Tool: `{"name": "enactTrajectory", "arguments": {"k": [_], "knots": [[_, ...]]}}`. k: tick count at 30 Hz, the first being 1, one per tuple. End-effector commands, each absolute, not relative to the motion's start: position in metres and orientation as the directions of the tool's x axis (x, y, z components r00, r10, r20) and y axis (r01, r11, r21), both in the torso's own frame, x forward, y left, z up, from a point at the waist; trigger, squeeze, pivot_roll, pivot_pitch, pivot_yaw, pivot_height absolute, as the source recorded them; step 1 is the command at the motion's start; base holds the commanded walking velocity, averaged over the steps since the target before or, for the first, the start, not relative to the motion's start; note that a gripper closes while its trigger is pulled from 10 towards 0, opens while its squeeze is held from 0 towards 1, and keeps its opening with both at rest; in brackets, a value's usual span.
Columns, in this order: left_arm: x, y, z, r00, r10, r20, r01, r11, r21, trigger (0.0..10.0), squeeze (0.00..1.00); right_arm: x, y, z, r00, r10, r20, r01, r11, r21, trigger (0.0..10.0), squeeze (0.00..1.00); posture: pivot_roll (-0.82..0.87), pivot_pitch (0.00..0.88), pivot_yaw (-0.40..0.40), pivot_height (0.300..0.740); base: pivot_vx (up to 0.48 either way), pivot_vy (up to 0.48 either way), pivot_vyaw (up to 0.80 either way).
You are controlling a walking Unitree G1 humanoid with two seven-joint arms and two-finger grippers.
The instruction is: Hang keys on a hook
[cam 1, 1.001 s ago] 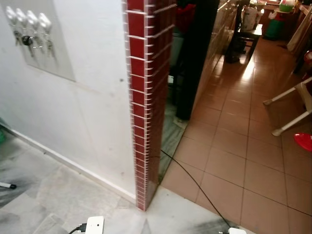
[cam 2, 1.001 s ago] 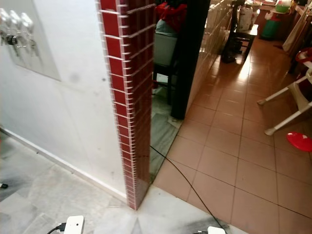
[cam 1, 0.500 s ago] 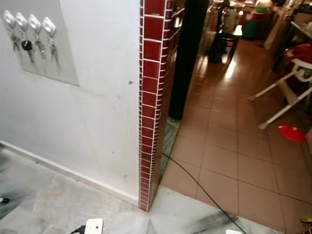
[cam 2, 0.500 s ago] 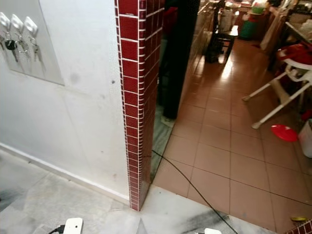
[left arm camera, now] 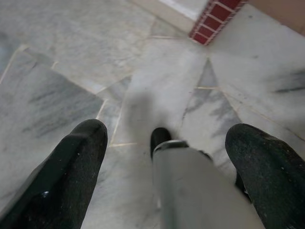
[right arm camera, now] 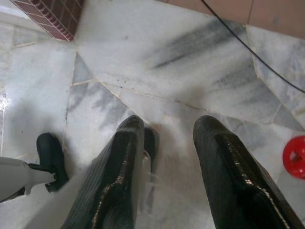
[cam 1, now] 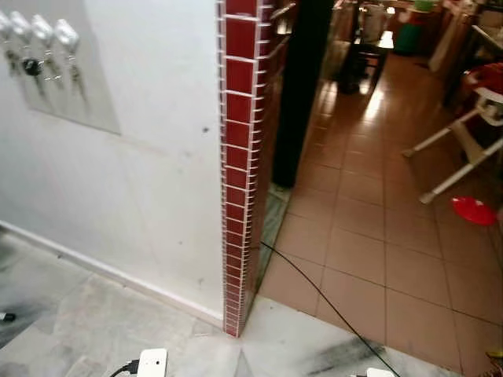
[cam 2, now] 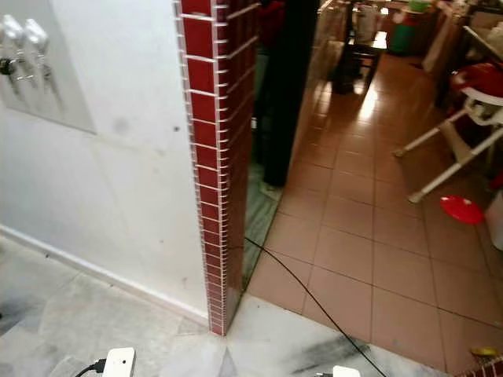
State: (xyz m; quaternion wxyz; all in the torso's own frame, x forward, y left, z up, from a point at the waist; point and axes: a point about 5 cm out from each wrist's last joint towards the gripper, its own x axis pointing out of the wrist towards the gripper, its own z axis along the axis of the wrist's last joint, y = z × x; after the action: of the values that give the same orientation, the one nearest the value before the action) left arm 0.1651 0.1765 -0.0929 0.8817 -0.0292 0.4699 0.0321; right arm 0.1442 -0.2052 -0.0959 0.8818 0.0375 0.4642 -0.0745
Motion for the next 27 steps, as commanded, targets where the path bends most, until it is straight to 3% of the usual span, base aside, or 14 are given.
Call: {"name": "enactTrajectory", "arguments": {"k": [1,7,19,27], "knots": [[0.1623,0.1803,-0.0939,0.546,0.039,-0.837,-0.091,0.996,-0.013,10.0,0.00,0.1466,-0.2028,-0.0953,0.566,-0.094,-0.819,0.171,0.985,0.005,10.0,0.00,-0.01,0.000,-0.028,0.740,0.000,0.405,0.00],[0.1619,0.1804,-0.0940,0.544,0.040,-0.838,-0.091,0.996,-0.012,10.0,0.00,0.1467,-0.2029,-0.0953,0.566,-0.094,-0.819,0.171,0.985,0.005,10.0,0.00,-0.01,0.000,-0.028,0.740,0.000,0.371,0.00],[0.1618,0.1810,-0.0940,0.543,0.041,-0.839,-0.085,0.996,-0.005,10.0,0.00,0.1462,-0.2027,-0.0957,0.560,-0.094,-0.823,0.178,0.984,0.009,10.0,0.00,-0.01,0.000,-0.028,0.740,0.000,0.000,0.00],[0.1615,0.1806,-0.0942,0.541,0.040,-0.840,-0.078,0.997,-0.003,10.0,0.00,0.1462,-0.2023,-0.0958,0.559,-0.093,-0.824,0.180,0.984,0.011,10.0,0.00,-0.01,0.000,-0.028,0.740,0.000,0.000,-0.74]]}}
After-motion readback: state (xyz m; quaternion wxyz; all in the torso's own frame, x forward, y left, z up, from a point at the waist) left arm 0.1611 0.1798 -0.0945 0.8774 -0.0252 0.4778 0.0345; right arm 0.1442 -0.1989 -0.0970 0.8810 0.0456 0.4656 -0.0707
